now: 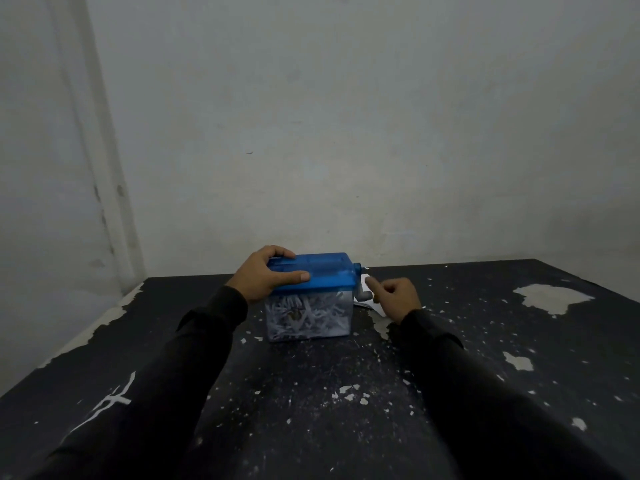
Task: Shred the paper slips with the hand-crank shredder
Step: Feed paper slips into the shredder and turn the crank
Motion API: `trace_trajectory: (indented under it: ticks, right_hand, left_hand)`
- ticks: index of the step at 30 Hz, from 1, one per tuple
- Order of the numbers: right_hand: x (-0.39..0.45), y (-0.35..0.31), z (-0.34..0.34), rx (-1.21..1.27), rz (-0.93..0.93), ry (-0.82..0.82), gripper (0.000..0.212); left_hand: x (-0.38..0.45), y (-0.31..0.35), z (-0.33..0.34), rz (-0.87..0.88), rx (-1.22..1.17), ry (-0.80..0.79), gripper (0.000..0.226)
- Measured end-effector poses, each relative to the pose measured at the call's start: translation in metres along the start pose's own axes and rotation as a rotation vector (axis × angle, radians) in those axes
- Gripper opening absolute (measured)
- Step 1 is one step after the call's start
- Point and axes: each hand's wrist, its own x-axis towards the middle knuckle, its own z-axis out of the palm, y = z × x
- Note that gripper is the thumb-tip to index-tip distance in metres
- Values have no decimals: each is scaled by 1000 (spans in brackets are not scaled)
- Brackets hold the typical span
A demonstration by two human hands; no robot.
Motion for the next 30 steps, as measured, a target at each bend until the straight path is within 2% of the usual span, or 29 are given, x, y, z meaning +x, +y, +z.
trace_trajectory:
  ticks: [2,3,6,7,11,13,15,18,24,30]
  right_hand:
    - [4,6,-6,-112,7,134,38]
    - [7,9,-10,-200,55,151,32]
    - [13,25,-16,-502,283,39,61]
    - [14,29,-16,-541,326,9,63]
    - [15,32,-18,-450,315,56,37]
    - [16,34,-19,-327,326,106,24]
    - [16,36,-20,-256,317,145,22]
    - [14,33,-21,-148,242,230,13]
    - [6,-2,-27,58,-40,350,2]
    - [4,-55,-32,222,-327,262,4]
  left_hand:
    - [0,0,0,-3,-6,-2,80]
    - [0,0,0,-3,-7,1,80]
    - [0,1,0,-2,-1,3,81]
    - [0,0,0,-5,2,3,83]
    - [0,0,-1,-4,6,9,91]
    - [-1,2,0,-6,4,6,81]
    - [-3,4,2,-15,0,9,65]
    - [-3,5,2,-14,4,12,60]
    - [-3,4,2,-13,0,11,54]
    - [1,5,-4,-27,79,-52,46]
